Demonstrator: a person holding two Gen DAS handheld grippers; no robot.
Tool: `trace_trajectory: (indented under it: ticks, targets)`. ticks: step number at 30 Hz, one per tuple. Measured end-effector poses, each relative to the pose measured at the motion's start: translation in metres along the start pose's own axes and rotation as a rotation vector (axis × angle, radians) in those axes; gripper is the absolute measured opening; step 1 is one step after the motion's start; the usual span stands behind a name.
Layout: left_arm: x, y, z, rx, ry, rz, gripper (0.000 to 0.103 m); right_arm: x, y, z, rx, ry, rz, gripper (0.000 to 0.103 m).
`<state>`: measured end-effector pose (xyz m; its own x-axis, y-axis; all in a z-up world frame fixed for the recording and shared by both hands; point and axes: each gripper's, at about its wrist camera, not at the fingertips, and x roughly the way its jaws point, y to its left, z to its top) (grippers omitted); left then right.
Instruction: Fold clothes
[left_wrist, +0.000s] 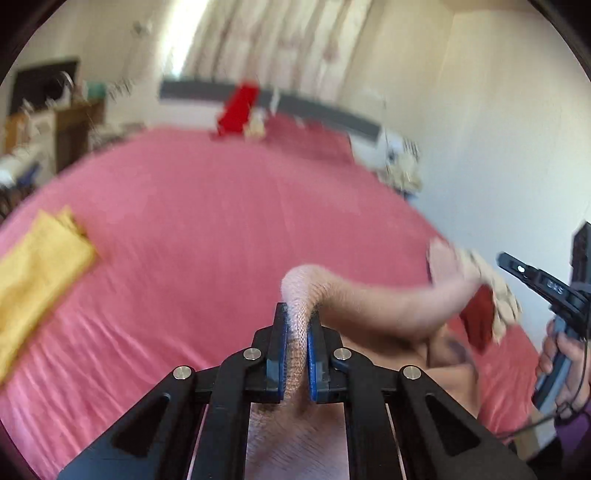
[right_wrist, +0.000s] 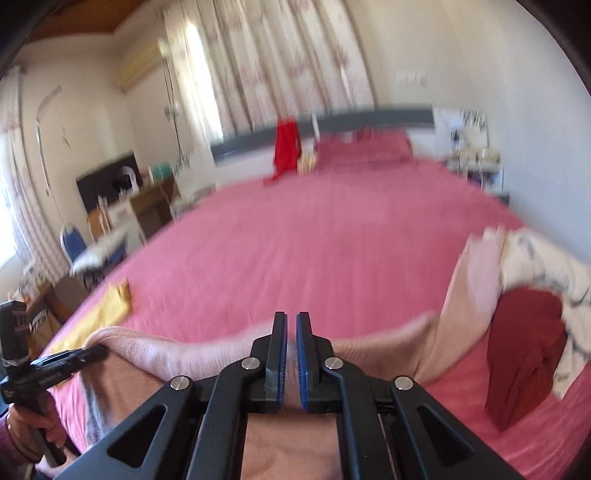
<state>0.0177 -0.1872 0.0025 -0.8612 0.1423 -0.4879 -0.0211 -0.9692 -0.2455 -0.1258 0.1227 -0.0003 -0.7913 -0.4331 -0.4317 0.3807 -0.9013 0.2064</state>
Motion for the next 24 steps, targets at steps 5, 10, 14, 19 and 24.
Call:
trace_trajectory:
  ticks: [5,10,14,19,24]
  targets:
    - [0.018,-0.019,0.013,0.121,-0.064,-0.05,0.009,-0.015,0.02,0.042,-0.077,0.026,0.13,0.013]
    - [0.003,-0.019,0.005,0.135,-0.023,-0.054,0.009,0.065,0.014,0.021,-0.132,0.372,0.164,0.031]
    - [0.011,0.016,-0.044,-0.012,0.145,-0.008,0.009,0.146,0.011,0.0,-0.138,0.604,0.132,0.031]
    - [0.021,0.05,-0.11,-0.166,0.305,-0.037,0.009,0.23,0.062,-0.037,-0.43,0.854,0.168,0.031]
    - [0.013,0.034,-0.132,-0.121,0.332,-0.089,0.009,0.256,0.095,-0.079,-0.782,0.997,0.219,0.03]
